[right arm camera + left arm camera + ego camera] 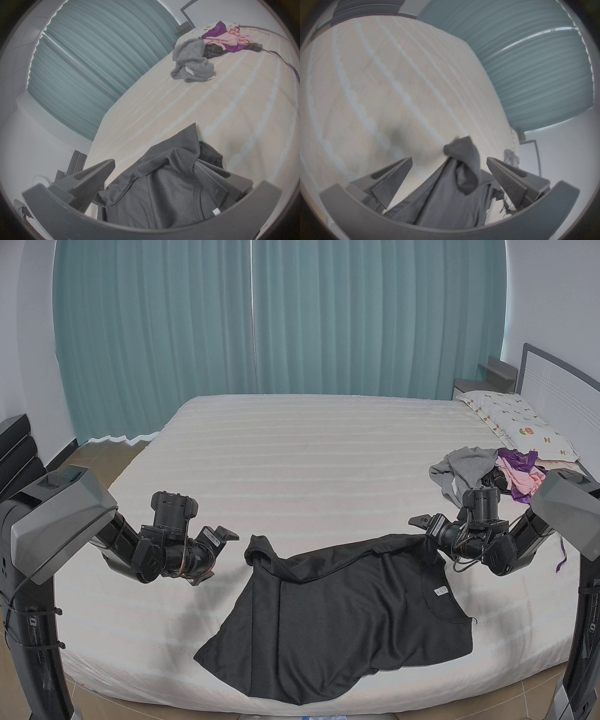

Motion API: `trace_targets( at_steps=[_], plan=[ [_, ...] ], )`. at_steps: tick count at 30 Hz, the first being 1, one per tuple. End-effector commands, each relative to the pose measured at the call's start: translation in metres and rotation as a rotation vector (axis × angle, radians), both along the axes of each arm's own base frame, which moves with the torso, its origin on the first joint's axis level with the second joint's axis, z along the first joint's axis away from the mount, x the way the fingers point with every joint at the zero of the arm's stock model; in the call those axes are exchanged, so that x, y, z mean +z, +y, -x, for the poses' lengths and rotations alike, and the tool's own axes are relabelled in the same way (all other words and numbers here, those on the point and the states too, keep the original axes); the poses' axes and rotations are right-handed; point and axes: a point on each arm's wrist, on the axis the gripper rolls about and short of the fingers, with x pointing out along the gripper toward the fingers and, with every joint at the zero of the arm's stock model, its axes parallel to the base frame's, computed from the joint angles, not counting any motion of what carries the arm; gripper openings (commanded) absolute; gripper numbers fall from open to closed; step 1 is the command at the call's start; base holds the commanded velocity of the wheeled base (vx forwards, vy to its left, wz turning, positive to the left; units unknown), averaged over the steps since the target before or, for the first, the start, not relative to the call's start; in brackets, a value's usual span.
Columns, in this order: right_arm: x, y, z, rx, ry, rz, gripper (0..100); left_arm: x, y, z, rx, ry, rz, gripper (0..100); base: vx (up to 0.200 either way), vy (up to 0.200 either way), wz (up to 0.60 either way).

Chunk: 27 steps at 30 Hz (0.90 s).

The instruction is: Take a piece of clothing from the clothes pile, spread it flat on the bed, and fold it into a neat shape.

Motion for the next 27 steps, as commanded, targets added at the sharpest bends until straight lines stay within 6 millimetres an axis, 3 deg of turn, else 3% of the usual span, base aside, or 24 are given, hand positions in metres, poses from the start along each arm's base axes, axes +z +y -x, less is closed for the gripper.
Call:
trace_targets(
  at_steps=[1,8,19,20,27],
  plan=[
    [-0.019,0.008,-0.003,0.013,0.060,0.012,100,-0.004,0.003,0.010,0.045,-0.038,0.053,100,0.000,0.000,0.00],
    [-0.031,0.012,-0.017,-0.003,0.081,0.014,100,-0.008,0.005,0.018,0.045,-0.032,0.054,100,0.000,0.000,0.00],
    [-0.032,0.010,-0.022,-0.032,0.084,0.022,100,-0.012,0.007,0.017,0.052,-0.021,0.052,100,0.000,0.000,0.00],
    [-0.038,0.012,-0.022,-0.025,0.094,0.026,0,-0.012,0.007,0.017,0.053,-0.019,0.053,100,0.000,0.000,0.00],
    [-0.022,0.013,-0.040,-0.052,0.018,-0.008,0,-0.013,0.007,0.018,0.053,-0.016,0.052,100,0.000,0.000,0.00]
  ],
)
